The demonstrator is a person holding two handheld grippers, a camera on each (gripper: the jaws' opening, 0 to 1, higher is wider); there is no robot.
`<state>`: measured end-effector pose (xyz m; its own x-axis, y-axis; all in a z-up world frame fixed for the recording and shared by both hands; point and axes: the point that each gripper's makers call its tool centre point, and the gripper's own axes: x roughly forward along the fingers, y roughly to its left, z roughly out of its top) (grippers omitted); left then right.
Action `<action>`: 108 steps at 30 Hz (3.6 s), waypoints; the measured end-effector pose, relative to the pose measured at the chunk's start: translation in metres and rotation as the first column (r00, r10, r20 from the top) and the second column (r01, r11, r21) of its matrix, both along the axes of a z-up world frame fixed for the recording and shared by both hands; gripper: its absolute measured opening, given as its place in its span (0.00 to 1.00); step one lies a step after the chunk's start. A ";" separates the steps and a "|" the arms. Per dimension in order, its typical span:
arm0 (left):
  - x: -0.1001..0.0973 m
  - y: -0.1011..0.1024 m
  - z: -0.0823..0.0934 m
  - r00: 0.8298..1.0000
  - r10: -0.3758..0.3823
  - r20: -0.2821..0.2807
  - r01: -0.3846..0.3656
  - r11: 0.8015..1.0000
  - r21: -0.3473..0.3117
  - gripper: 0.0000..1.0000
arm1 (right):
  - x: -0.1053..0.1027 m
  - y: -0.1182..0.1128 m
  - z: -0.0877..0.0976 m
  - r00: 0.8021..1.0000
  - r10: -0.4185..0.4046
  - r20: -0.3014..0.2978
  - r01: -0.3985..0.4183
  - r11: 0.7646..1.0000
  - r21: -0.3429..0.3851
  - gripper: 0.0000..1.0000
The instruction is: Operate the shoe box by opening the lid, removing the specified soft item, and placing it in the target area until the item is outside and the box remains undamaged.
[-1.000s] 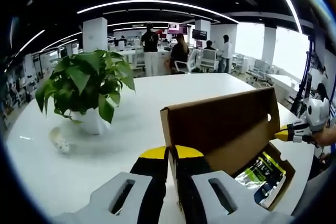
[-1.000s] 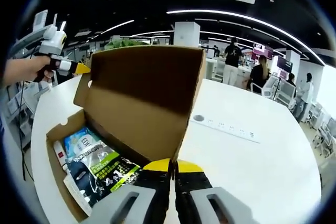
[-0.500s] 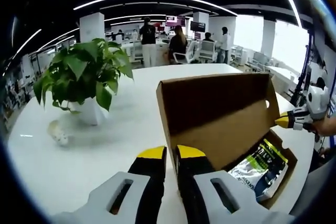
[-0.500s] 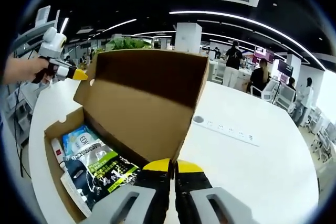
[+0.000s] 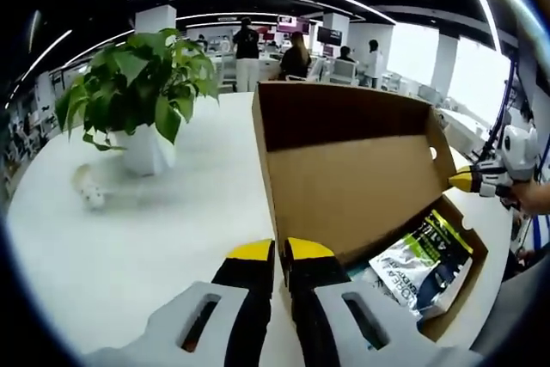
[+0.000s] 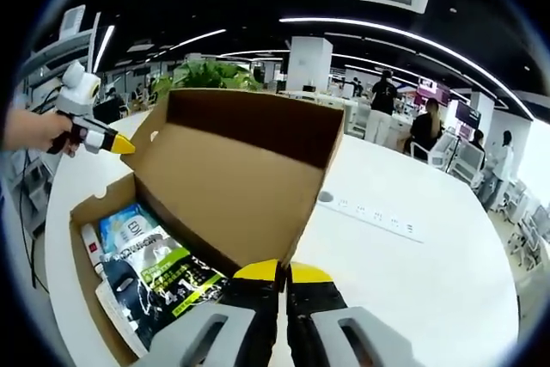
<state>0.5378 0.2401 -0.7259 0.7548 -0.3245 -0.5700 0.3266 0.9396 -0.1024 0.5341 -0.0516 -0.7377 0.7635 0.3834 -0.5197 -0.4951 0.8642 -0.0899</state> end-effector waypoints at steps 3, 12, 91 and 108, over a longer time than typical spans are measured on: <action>-0.002 -0.001 -0.001 1.000 0.005 0.004 -0.005 1.000 -0.001 0.02 | 0.001 0.000 0.000 1.000 -0.010 -0.003 0.010 1.000 0.007 0.00; 0.000 -0.001 -0.001 1.000 0.014 0.011 -0.014 1.000 -0.006 0.01 | 0.003 -0.001 -0.001 1.000 -0.012 -0.004 0.013 1.000 0.006 0.00; -0.005 -0.011 0.001 0.998 -0.028 -0.053 0.035 0.990 0.138 0.19 | 0.008 -0.009 -0.009 0.991 0.017 -0.134 -0.009 0.998 0.062 0.17; -0.037 -0.036 0.013 0.997 -0.081 -0.013 0.082 0.986 0.142 0.21 | -0.024 -0.018 -0.004 0.989 0.072 -0.131 -0.060 0.994 0.090 0.24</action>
